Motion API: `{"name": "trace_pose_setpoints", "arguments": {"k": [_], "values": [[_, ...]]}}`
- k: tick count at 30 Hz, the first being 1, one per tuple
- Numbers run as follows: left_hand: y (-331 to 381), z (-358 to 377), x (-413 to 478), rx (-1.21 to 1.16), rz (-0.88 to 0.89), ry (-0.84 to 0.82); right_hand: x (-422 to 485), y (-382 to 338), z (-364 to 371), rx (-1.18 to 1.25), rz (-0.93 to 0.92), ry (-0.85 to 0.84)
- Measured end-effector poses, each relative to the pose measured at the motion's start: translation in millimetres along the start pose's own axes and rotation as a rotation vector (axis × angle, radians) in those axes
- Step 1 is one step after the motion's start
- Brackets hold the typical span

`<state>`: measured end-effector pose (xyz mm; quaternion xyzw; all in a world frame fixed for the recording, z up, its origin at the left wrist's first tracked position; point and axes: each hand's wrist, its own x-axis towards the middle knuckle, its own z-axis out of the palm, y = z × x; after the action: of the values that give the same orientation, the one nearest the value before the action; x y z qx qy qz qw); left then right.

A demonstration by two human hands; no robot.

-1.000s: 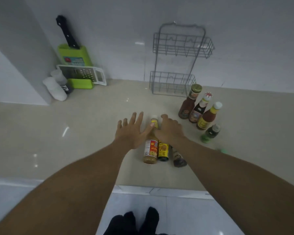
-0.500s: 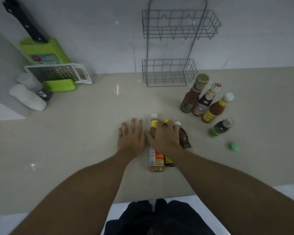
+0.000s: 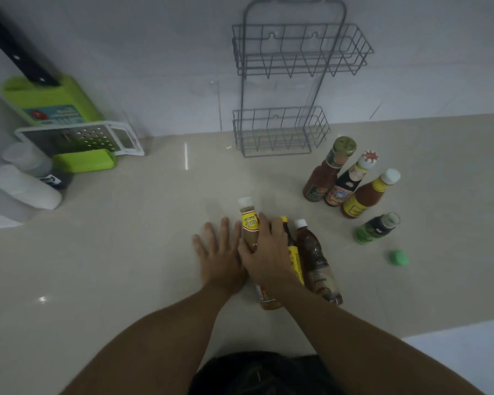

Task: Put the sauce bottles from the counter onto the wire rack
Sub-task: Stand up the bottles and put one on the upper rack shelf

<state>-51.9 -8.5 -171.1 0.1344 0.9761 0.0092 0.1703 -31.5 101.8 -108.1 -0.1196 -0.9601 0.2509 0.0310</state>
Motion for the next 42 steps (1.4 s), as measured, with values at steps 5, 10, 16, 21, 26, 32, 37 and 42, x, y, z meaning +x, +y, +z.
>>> {"name": "trace_pose_setpoints", "arguments": {"k": [5,10,16,21,26,32,37,42], "values": [[-5.0,-22.3,3.7,0.085,0.033,-0.038,6.7,-13.7,-22.2,0.393,-0.03,0.112],[-9.4,-73.9,29.4,-0.066,-0.074,0.007,51.1,-33.6,-61.7,0.67,0.008,0.203],[-8.2,-159.2,93.5,-0.711,-0.039,0.17,140.7,-74.6,-139.3,0.729,-0.197,0.395],[4.7,-248.4,132.9,-1.019,-0.017,0.361,219.9,-114.5,-202.2,0.737,-0.392,0.567],[17.9,-297.5,163.1,-1.093,0.11,0.425,272.0,-146.2,-238.9,0.686,-0.487,0.682],[25.6,-294.2,175.8,-1.201,0.103,0.373,293.4,-159.7,-234.8,0.653,-0.519,0.682],[20.1,-294.1,181.8,-1.193,0.114,0.332,300.7,-149.1,-208.2,0.609,-0.463,0.533],[18.3,-292.6,183.2,-1.22,0.111,0.298,296.9,-138.2,-197.7,0.677,-0.429,0.468]]}}
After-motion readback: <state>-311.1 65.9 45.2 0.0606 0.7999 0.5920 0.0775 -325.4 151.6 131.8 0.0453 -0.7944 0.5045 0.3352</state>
